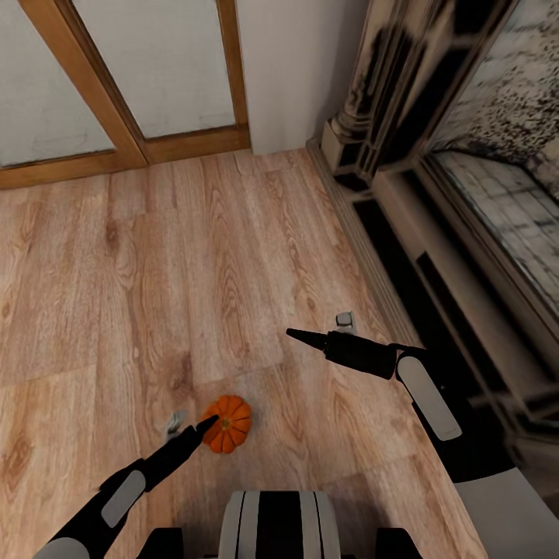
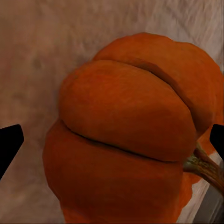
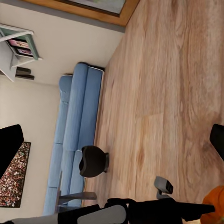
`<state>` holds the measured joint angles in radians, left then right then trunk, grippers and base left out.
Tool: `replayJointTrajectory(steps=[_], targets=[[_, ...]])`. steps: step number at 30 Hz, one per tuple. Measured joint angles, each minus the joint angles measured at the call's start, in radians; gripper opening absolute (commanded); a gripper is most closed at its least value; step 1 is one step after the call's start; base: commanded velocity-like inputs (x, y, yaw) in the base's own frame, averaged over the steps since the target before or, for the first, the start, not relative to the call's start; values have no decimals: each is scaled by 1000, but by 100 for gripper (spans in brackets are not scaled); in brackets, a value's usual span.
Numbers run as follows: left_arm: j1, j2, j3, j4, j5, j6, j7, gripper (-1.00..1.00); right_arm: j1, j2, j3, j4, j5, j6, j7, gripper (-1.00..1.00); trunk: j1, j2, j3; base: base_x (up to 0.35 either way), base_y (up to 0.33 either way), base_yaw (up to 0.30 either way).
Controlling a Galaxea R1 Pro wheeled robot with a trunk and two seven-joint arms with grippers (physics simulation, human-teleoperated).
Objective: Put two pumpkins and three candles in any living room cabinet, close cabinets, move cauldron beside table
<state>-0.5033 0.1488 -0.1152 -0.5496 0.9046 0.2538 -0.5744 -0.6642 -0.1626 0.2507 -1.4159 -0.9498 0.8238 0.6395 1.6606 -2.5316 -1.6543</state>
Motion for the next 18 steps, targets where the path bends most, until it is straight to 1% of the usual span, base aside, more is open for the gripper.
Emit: replayJointTrajectory(steps=[2,5,6,12,14,16,18], targets=[[0,-1,0,1,0,0,0,100,0,0,1,0,0,0,-1,100,0,0,0,0,0,-57],[0,-2,2,1,1,0,3,100,0,0,0,0,0,0,0,100,0,0,3,0,0,-152],[0,-2,0,1,0,0,28,100,0,0,0,0,0,0,1,100,0,0,4,0,0,-182],[-1,-3,5,-1,7,0,28,100,0,0,-1,0,0,0,2,100,0,0,11,0,0,-201],[0,-3,4,-7,7,0,35,100,0,0,-1,0,0,0,2,100,0,0,13,0,0,-206],[0,-3,1,-33,5,0,71,100,0,0,-1,0,0,0,2,100,0,0,15,0,0,-207],[0,-4,3,-21,7,0,62,100,0,0,-1,0,0,0,2,100,0,0,18,0,0,-207]])
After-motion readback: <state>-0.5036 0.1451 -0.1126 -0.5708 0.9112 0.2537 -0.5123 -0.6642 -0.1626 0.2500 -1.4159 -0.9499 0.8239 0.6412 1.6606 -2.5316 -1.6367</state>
